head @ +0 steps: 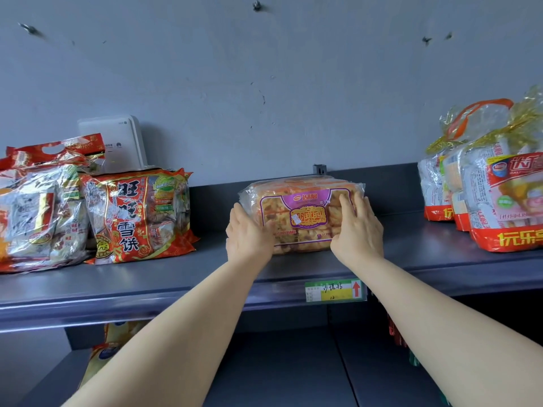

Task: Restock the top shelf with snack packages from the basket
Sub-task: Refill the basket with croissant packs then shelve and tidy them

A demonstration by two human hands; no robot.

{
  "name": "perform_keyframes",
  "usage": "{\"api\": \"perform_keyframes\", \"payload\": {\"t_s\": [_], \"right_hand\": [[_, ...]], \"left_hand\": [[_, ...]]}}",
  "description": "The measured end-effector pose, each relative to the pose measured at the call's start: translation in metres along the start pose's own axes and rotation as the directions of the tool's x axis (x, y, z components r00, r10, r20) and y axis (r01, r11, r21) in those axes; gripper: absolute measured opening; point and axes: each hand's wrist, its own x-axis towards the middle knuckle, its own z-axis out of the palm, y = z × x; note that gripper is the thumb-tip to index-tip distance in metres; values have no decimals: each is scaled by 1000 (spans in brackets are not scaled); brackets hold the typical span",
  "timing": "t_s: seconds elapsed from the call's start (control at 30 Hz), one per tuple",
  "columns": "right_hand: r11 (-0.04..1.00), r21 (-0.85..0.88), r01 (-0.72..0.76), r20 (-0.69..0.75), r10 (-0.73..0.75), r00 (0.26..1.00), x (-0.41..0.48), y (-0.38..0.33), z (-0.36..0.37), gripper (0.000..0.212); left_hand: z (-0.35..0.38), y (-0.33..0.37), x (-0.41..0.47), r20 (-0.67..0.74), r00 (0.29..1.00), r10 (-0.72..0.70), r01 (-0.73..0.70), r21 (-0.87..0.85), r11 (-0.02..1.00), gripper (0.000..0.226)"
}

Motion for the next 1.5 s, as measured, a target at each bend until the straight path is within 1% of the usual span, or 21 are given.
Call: {"api": "perform_keyframes", "payload": {"t_s": [0.1, 0.17, 0.23, 0.27, 0.33, 0.4, 0.6, 0.7, 0.8, 0.93, 1.03, 1.1, 1.2, 1.3, 1.5], "right_hand": [[1000, -30, 7, 40, -6, 999, -11, -2, -10, 81], [999, -32, 15, 57, -14, 998, -19, -3, -19, 70], [1000, -27, 15, 71, -13, 997, -30, -4, -30, 58], [1000, -28, 4, 82, -1, 997, -37, -4, -36, 55], [999, -43, -30, 97, 34, 995, -52, -3, -49, 55], [995, -75, -67, 109, 75, 991, -70, -1, -62, 57], [972, -150, -179, 125, 199, 972, -138, 6, -106, 60], [960, -164, -227, 131, 249, 960, -176, 12, -128, 61], [941, -228, -251, 148, 288, 946, -212, 21, -154, 61], [910, -275, -312, 171, 365, 915, -233, 36, -202, 60], [914, -248, -322, 141, 362, 921, -237, 50, -229, 57], [926, -212, -312, 131, 343, 930, -241, 63, -242, 55], [937, -170, -305, 145, 330, 933, -246, 94, -259, 53], [942, -150, -299, 180, 323, 929, -249, 136, -278, 53], [961, -161, -227, 255, 262, 931, -242, 226, -331, 54]], "left_hand": [[-9, 7, -8, 30, 999, 13, -13, 9, 1000, 75], [-17, 13, -15, 76, 997, 35, -40, 67, 997, 69], [-26, 17, -24, 117, 988, 103, -119, 134, 984, 57], [-31, 19, -30, 142, 979, 146, -168, 161, 973, 52], [-41, 21, -44, 201, 956, 214, -252, 188, 949, 42], [-49, 20, -59, 249, 936, 247, -294, 171, 941, 37], [-64, 15, -113, 391, 875, 287, -355, 113, 928, 38], [-67, 15, -148, 440, 849, 293, -361, 77, 930, 42], [-71, 24, -187, 480, 830, 284, -349, 48, 936, 39], [-82, 56, -225, 571, 749, 336, -397, -18, 917, 37], [-84, 84, -245, 586, 706, 397, -471, -30, 882, 39], [-78, 104, -259, 592, 700, 400, -476, -32, 879, 42], [-60, 138, -282, 598, 705, 383, -444, -49, 895, 48], [-35, 178, -307, 593, 723, 355, -409, -47, 911, 54], [21, 248, -342, 570, 781, 255, -304, -10, 953, 54]]}}
